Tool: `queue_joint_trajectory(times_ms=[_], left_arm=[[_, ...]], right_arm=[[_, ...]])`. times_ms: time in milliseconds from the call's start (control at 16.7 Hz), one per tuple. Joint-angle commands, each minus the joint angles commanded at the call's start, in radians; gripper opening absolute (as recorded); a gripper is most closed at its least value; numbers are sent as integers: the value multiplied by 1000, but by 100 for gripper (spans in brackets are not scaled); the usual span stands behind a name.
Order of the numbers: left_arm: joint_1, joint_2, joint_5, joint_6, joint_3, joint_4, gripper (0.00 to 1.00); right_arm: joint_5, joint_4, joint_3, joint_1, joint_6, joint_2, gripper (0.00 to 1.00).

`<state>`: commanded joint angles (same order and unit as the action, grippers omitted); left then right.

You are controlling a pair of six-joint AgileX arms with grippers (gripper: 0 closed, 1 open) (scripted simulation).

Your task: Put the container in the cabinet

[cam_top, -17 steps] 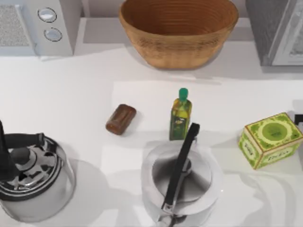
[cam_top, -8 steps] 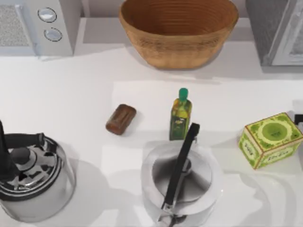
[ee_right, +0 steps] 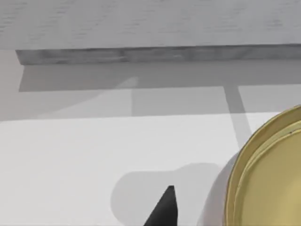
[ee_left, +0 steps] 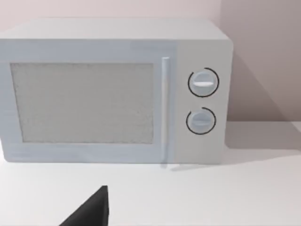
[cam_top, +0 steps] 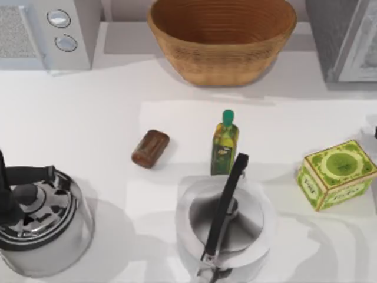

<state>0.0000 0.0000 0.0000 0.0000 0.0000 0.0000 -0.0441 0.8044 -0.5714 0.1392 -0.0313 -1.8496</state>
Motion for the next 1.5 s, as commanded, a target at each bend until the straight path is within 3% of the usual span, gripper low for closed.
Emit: queue_joint_trajectory(times_ms=[360, 600, 1140, 1500], left_arm=[[0, 0, 0, 0, 0, 0, 100], [0, 0, 0, 0, 0, 0, 100], [0, 0, 0, 0, 0, 0, 100], [0, 0, 0, 0, 0, 0, 100]], right_arm=[[2, -425, -236, -21, -13, 305, 0], [-23, -625, -241, -23, -9, 417, 0], [-40, -680, -189, -22, -3, 472, 0], [-35, -718, -52, -50, -1, 667, 0]])
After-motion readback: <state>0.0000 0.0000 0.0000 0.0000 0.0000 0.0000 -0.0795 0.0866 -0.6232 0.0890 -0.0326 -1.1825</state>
